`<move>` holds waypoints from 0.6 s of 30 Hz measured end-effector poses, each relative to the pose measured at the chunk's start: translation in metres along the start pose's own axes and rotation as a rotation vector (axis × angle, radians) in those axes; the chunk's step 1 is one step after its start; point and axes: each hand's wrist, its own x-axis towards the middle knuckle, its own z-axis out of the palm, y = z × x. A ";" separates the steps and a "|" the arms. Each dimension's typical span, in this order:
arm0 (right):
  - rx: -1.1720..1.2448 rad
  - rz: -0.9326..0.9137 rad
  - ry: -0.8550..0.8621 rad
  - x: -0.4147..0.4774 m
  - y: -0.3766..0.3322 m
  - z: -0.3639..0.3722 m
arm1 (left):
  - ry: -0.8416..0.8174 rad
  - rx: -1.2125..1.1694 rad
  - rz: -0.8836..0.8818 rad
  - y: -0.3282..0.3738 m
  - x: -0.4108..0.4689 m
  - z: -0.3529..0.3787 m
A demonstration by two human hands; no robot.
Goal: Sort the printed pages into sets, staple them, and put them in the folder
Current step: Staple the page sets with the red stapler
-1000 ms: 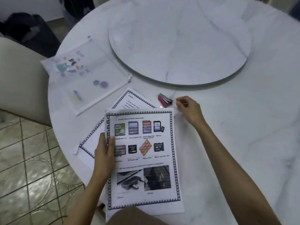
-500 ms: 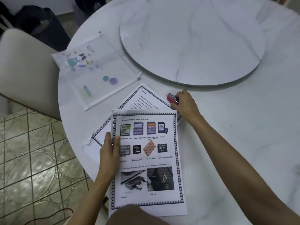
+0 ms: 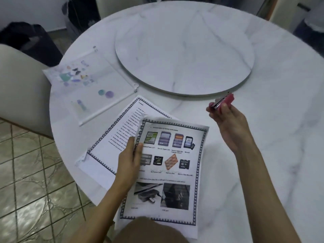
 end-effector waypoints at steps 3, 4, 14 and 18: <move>0.015 -0.067 -0.028 -0.025 -0.016 0.007 | -0.055 -0.004 0.094 0.017 -0.006 0.012; -0.025 -0.098 -0.025 -0.033 -0.019 0.010 | -0.071 -0.003 0.120 0.023 -0.008 0.016; -0.318 -0.233 -0.055 -0.086 -0.034 0.008 | -0.166 0.026 0.339 0.058 -0.032 0.044; -0.334 -0.237 -0.054 -0.096 -0.037 0.003 | -0.205 0.039 0.376 0.061 -0.039 0.050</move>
